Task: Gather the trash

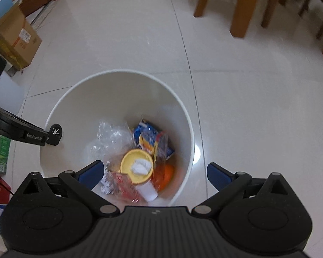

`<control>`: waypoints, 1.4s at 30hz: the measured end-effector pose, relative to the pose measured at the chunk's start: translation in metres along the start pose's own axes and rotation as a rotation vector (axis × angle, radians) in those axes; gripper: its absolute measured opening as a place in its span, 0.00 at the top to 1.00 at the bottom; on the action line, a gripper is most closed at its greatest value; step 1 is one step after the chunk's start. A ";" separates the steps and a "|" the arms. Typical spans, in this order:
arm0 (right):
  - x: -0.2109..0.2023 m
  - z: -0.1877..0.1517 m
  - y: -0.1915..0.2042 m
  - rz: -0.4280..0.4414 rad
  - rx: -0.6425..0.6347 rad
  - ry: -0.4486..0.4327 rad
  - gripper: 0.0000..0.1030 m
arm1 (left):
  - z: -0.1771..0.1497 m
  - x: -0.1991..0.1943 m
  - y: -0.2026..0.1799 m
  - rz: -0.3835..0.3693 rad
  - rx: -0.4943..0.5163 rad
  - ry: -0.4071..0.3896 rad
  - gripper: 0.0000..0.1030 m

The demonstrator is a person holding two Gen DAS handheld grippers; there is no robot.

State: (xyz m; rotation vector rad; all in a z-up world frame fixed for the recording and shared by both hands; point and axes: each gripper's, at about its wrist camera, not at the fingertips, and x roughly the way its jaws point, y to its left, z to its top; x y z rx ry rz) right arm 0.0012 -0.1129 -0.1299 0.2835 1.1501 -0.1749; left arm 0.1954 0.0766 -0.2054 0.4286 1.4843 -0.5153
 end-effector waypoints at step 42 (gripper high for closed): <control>-0.105 -0.083 0.045 -0.113 0.168 -0.043 0.00 | -0.077 -0.109 -0.014 0.032 0.128 -0.253 0.16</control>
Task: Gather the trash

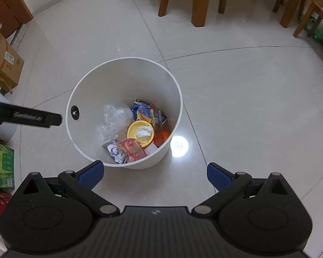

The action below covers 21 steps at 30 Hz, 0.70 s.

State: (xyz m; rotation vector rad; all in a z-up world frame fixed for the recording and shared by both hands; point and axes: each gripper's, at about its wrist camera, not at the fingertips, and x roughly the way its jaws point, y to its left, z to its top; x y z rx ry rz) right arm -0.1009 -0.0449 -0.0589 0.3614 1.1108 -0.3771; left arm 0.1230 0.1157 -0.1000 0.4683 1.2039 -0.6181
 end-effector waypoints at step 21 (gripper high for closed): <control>-0.041 -0.019 0.019 -0.080 0.110 -0.032 0.00 | -0.065 -0.083 -0.005 0.056 -0.043 -0.002 0.10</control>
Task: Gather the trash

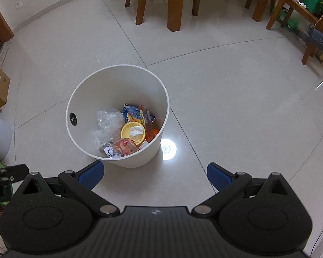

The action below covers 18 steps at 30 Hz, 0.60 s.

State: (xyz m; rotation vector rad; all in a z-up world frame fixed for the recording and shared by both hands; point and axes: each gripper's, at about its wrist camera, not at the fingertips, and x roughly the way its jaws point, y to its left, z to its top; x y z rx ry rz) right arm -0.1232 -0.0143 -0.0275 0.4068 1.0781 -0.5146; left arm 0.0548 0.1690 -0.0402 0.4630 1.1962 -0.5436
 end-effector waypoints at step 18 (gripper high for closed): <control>-0.017 -0.009 0.012 0.000 -0.014 0.013 0.00 | -0.009 -0.016 -0.012 0.057 -0.003 0.019 0.09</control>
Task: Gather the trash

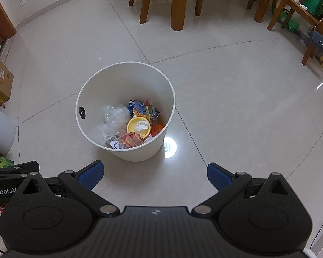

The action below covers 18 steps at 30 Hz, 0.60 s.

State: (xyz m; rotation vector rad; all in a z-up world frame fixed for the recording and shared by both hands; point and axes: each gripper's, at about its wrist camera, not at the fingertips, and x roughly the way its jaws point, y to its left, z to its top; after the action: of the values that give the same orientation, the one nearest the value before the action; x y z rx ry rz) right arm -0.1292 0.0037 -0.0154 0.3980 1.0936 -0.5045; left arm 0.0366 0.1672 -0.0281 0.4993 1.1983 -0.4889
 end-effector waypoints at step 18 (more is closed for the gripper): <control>0.000 0.002 -0.002 0.001 0.018 0.003 0.00 | 0.004 -0.006 -0.001 -0.007 0.000 0.009 0.09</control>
State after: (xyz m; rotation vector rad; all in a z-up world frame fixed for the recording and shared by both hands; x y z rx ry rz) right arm -0.1291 0.0012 -0.0146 0.4150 1.0928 -0.5135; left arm 0.0376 0.1648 -0.0215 0.4983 1.2088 -0.4933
